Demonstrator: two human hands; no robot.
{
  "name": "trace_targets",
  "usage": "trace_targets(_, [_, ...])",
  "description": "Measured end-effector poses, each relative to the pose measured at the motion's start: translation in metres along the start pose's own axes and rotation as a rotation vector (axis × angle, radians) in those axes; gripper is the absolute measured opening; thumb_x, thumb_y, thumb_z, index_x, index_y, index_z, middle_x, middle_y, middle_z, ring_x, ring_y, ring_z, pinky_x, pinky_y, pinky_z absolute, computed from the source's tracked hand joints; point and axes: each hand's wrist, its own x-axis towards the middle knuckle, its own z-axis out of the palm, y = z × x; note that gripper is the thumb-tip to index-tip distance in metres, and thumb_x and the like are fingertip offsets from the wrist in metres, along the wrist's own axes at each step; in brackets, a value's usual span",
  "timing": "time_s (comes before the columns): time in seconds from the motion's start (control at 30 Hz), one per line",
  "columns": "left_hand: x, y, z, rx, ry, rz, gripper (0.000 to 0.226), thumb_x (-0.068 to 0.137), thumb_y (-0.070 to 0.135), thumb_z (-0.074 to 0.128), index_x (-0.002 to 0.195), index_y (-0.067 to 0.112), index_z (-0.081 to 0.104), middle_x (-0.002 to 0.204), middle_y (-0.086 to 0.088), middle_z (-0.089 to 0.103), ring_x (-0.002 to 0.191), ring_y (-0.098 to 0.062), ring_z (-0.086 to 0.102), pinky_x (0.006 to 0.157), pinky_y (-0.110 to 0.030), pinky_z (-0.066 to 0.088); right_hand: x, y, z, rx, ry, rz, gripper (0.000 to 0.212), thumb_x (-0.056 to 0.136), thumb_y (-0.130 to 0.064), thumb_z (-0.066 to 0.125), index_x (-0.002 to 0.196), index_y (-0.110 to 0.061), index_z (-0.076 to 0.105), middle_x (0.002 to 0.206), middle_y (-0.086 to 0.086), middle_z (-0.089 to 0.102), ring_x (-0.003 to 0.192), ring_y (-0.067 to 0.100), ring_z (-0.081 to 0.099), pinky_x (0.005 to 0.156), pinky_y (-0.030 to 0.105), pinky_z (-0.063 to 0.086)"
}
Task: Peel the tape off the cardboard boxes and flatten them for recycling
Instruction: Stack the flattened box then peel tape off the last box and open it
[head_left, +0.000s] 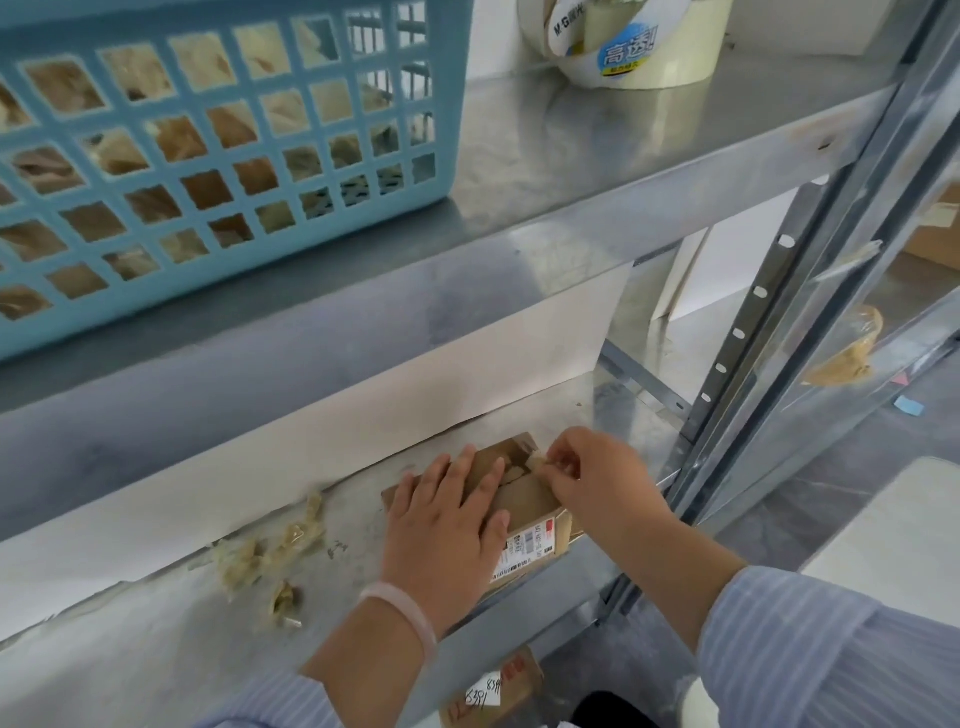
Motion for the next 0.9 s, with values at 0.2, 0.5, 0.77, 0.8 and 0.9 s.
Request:
trace_targets(0.2, [0.001, 0.000, 0.001, 0.031, 0.007, -0.007, 0.067, 0.090, 0.057, -0.002, 0.151, 0.040, 0.017, 0.161, 0.006, 0.015, 0.146, -0.020, 0.015, 0.117, -0.042, 0.002, -0.016, 0.023, -0.004, 0.631, -0.127, 0.268, 0.020, 0.097, -0.021, 0.056, 0.107, -0.018, 0.073, 0.086, -0.006, 0.075, 0.079, 0.009, 0.071, 0.078, 0.027, 0.059])
trace_targets(0.5, [0.000, 0.003, -0.003, 0.056, 0.005, -0.001, 0.065, 0.091, 0.055, 0.005, 0.149, 0.037, 0.028, 0.158, 0.003, 0.026, 0.144, -0.023, 0.026, 0.117, -0.045, 0.015, -0.040, 0.035, 0.012, 0.437, -0.041, 0.254, 0.011, 0.080, -0.031, 0.078, 0.077, -0.038, 0.070, 0.070, -0.022, 0.069, 0.064, -0.010, 0.061, 0.051, 0.004, 0.043])
trace_targets(0.77, [0.000, 0.002, -0.002, 0.062, -0.006, 0.001, 0.064, 0.092, 0.055, 0.007, 0.148, 0.036, 0.032, 0.156, 0.001, 0.030, 0.142, -0.024, 0.030, 0.116, -0.046, 0.019, -0.034, 0.043, 0.005, 0.426, -0.102, 0.298, 0.007, 0.085, -0.027, 0.074, 0.079, -0.026, 0.071, 0.079, -0.002, 0.073, 0.079, 0.020, 0.069, 0.076, 0.032, 0.059])
trace_targets(0.8, [0.000, 0.002, -0.002, 0.061, -0.012, 0.002, 0.065, 0.092, 0.055, 0.006, 0.148, 0.036, 0.030, 0.157, 0.002, 0.028, 0.142, -0.024, 0.028, 0.116, -0.046, 0.018, -0.033, 0.042, 0.005, 0.417, -0.125, 0.287, 0.006, 0.087, -0.025, 0.072, 0.080, -0.026, 0.070, 0.081, -0.003, 0.073, 0.083, 0.020, 0.070, 0.079, 0.036, 0.059])
trace_targets(0.9, [0.001, 0.001, -0.001, 0.062, -0.020, 0.000, 0.067, 0.089, 0.056, -0.001, 0.150, 0.039, 0.023, 0.160, 0.003, 0.021, 0.145, -0.022, 0.021, 0.117, -0.044, 0.011, -0.030, 0.040, 0.005, 0.279, -0.150, 0.190, 0.006, 0.091, -0.026, 0.066, 0.084, -0.026, 0.064, 0.084, -0.003, 0.070, 0.083, 0.017, 0.066, 0.077, 0.032, 0.058])
